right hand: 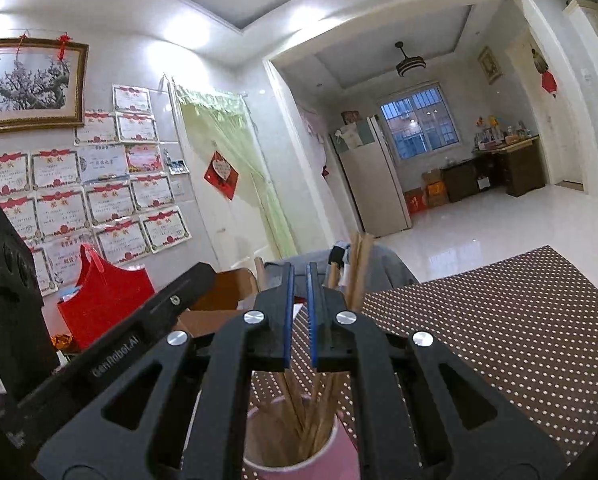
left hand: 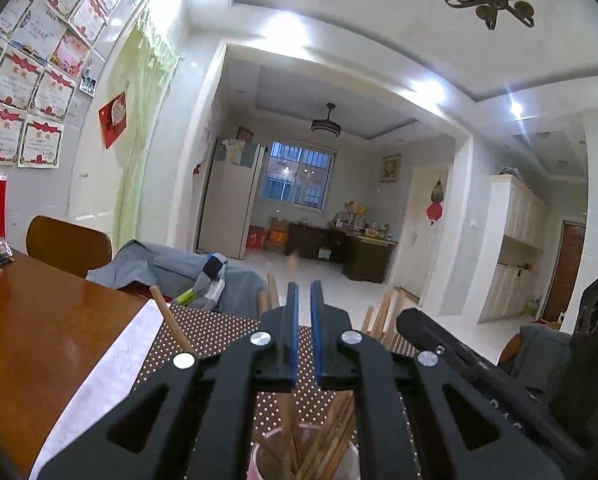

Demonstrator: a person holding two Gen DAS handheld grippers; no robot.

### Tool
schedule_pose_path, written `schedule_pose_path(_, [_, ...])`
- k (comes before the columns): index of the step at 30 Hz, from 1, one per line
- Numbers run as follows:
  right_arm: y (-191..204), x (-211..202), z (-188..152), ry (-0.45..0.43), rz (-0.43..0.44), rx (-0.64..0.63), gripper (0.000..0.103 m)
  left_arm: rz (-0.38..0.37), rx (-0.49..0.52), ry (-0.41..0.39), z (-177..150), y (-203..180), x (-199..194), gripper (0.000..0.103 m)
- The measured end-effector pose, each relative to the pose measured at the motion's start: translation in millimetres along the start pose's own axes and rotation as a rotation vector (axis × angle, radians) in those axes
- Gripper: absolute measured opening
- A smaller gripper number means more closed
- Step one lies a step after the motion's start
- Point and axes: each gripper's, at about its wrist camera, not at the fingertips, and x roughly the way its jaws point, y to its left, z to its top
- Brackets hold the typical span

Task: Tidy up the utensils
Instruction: 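Open the left tool while the right tool opens, releasing chopsticks into the cup, then move both open tools back toward the chopstick pile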

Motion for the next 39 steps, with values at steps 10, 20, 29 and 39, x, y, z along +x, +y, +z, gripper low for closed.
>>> schedule_pose_path(10, [2.3, -16.0, -13.2, 0.084, -0.034, 0.010, 0.007, 0.020, 0.040, 0.057, -4.1, -5.0, -26.0, 0.036])
schedule_pose_path(20, [19.0, -50.3, -31.0, 0.209, -0.061, -0.033, 0.007, 0.038, 0.109, 0.190, -19.3, -10.5, -58.0, 0.047])
schedule_pose_path(29, [16.2, -73.5, -62.0, 0.367, -0.107, -0.052, 0.007, -0.039, 0.118, 0.418, -58.5, -6.8, -70.5, 0.048])
schedule_pose_path(39, [2.2, -88.8, -99.1, 0.466, -0.177, -0.054, 0.023, -0.081, 0.125, 0.625, -118.9, 0.1, -64.8, 0.048])
